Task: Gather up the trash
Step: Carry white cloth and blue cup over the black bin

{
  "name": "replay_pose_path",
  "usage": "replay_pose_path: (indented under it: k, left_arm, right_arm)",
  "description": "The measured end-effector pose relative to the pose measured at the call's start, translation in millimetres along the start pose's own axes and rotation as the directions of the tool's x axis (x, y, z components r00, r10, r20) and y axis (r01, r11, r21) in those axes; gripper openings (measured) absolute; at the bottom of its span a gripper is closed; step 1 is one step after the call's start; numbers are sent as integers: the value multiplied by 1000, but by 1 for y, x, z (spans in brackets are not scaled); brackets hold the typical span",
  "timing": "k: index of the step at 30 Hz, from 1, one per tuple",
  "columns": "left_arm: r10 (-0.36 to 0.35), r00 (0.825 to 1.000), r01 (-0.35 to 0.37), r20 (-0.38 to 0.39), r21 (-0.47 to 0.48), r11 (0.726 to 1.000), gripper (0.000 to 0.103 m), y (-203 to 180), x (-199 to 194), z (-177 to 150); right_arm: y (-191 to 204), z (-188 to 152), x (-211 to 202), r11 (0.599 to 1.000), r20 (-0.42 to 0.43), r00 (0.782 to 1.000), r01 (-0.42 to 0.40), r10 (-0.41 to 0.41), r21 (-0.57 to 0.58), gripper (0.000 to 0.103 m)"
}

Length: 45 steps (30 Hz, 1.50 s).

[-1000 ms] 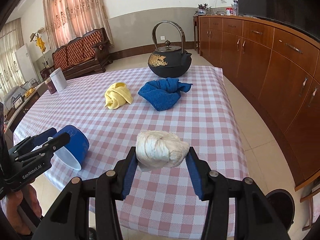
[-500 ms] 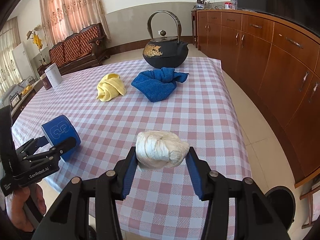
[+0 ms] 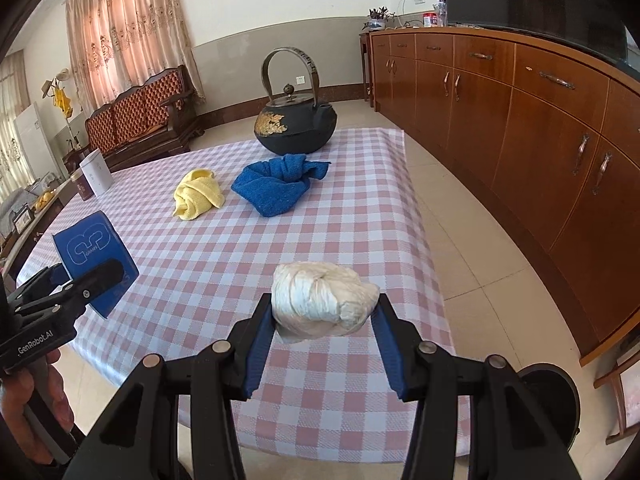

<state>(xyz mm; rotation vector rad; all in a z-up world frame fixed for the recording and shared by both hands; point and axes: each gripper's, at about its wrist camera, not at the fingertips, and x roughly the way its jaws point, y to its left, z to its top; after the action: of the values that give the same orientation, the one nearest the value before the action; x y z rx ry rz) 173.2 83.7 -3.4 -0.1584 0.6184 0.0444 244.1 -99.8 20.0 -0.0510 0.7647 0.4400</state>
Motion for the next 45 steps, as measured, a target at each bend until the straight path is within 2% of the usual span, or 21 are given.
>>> replay_pose_path:
  k: [12, 22, 33, 45]
  left_arm:
    - [-89, 996, 87, 16, 96, 992, 82, -74, -17, -4]
    - [-199, 980, 199, -23, 195, 960, 82, -146, -9, -7]
    - [-321, 942, 335, -95, 282, 899, 82, -228, -1, -26]
    - [-389, 891, 450, -232, 353, 821, 82, -304, 29, -64]
  right_arm:
    - [-63, -20, -65, 993, 61, 994, 90, -95, 78, 51]
    - [-123, -54, -101, 971, 59, 981, 173, -185, 168, 51]
    - [-191, -97, -143, 928, 34, 956, 274, -291, 253, 51]
    - [-253, -148, -154, 884, -49, 932, 355, -358, 304, 51]
